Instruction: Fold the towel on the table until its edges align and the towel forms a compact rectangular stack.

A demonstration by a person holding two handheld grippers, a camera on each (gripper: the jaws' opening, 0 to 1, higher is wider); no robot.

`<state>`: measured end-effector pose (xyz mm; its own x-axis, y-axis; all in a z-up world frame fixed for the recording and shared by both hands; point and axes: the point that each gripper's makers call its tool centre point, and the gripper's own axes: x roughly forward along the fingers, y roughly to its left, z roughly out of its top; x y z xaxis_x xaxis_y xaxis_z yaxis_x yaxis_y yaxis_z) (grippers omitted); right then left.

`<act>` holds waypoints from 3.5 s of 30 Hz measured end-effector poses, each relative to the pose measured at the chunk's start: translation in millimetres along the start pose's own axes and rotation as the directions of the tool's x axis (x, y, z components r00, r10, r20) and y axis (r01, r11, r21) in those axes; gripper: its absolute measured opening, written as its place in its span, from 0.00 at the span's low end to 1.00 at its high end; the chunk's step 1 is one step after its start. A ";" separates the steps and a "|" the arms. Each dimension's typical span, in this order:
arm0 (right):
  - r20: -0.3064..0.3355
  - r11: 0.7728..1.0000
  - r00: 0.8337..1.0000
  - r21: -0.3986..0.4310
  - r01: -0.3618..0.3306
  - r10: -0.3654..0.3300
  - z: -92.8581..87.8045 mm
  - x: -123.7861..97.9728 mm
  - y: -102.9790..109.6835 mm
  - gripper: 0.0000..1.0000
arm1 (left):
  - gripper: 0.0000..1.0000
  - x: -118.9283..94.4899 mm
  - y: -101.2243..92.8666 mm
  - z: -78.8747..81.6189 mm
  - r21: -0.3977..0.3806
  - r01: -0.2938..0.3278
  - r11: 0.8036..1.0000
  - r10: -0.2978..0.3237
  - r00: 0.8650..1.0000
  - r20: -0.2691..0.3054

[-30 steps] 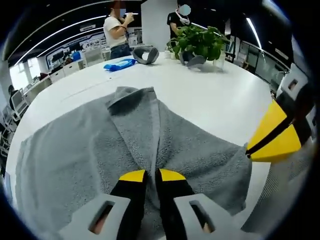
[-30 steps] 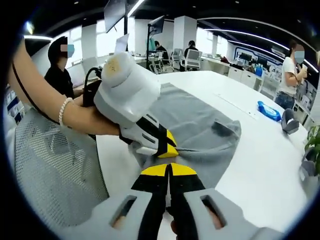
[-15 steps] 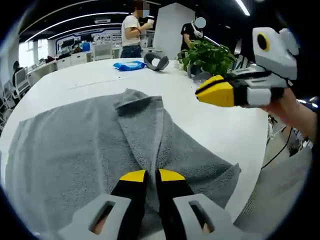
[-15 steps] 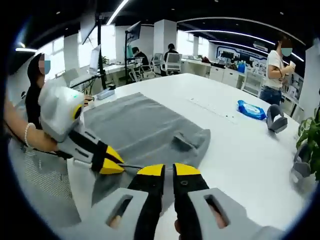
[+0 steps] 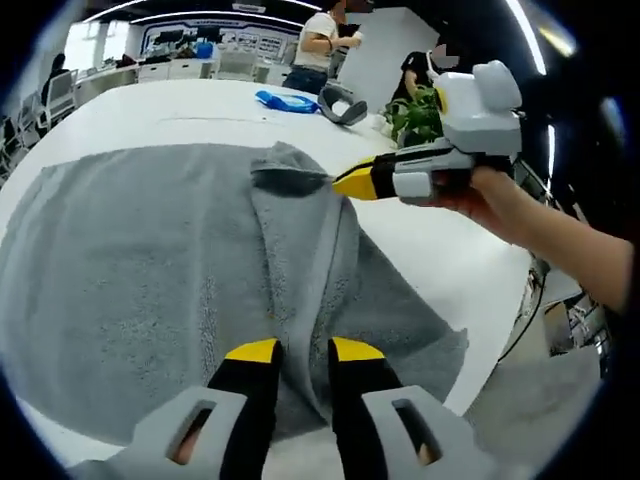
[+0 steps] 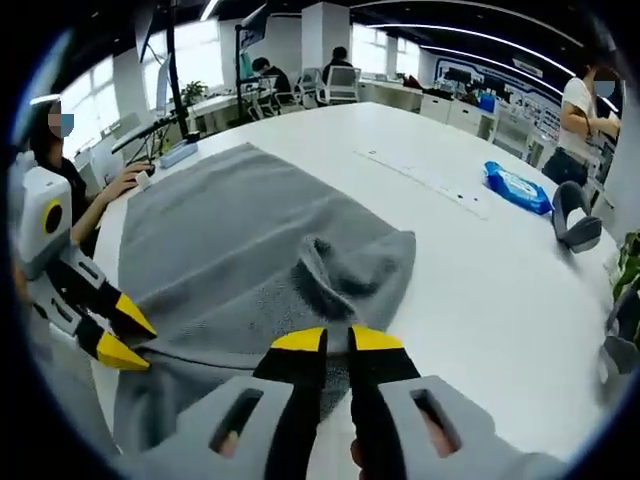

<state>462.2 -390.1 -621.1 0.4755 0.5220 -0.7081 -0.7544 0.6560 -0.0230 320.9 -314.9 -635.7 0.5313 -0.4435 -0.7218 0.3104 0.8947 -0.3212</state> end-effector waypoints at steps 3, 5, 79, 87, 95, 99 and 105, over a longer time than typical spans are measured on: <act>-0.006 1.000 1.000 -0.016 0.003 -0.003 1.7 0.5 -2.2 0.00 | 0.22 -5.2 0.2 -12.4 -0.034 -0.016 0.999 0.014 0.999 -0.035; -0.004 1.000 1.000 -0.014 -0.013 0.013 4.5 -1.6 0.1 0.00 | 0.22 -5.1 -2.5 -20.9 -0.052 -0.013 0.999 0.010 0.998 -0.057; 0.189 0.994 0.982 -0.108 0.000 0.021 257.7 3.9 107.2 0.01 | 0.02 -148.7 175.5 61.8 0.081 -0.004 0.997 0.007 0.999 -0.039; 0.228 0.998 0.972 -0.042 -0.049 0.057 284.8 15.8 123.2 0.01 | 0.02 -165.9 208.2 71.9 0.087 -0.032 0.996 0.034 0.999 -0.021; 0.225 0.993 0.972 -0.105 -0.048 0.071 305.2 34.1 144.2 0.01 | 0.02 -169.3 230.3 77.9 0.104 -0.045 0.994 0.048 0.999 -0.025; 0.218 0.995 0.971 -0.031 -0.095 0.099 307.2 46.7 147.5 0.01 | 0.02 -170.7 243.0 82.6 0.118 -0.053 0.992 0.056 0.998 -0.027; 0.220 0.995 0.970 -0.015 -0.102 0.103 312.0 58.9 147.8 0.01 | 0.02 -167.7 261.1 85.2 0.107 -0.059 0.993 0.062 0.998 -0.029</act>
<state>519.9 -92.3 -446.0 0.4831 0.6937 -0.5342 -0.8057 0.5911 0.0389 380.0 -11.5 -546.2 0.5262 -0.3853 -0.7580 0.3614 0.9083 -0.2108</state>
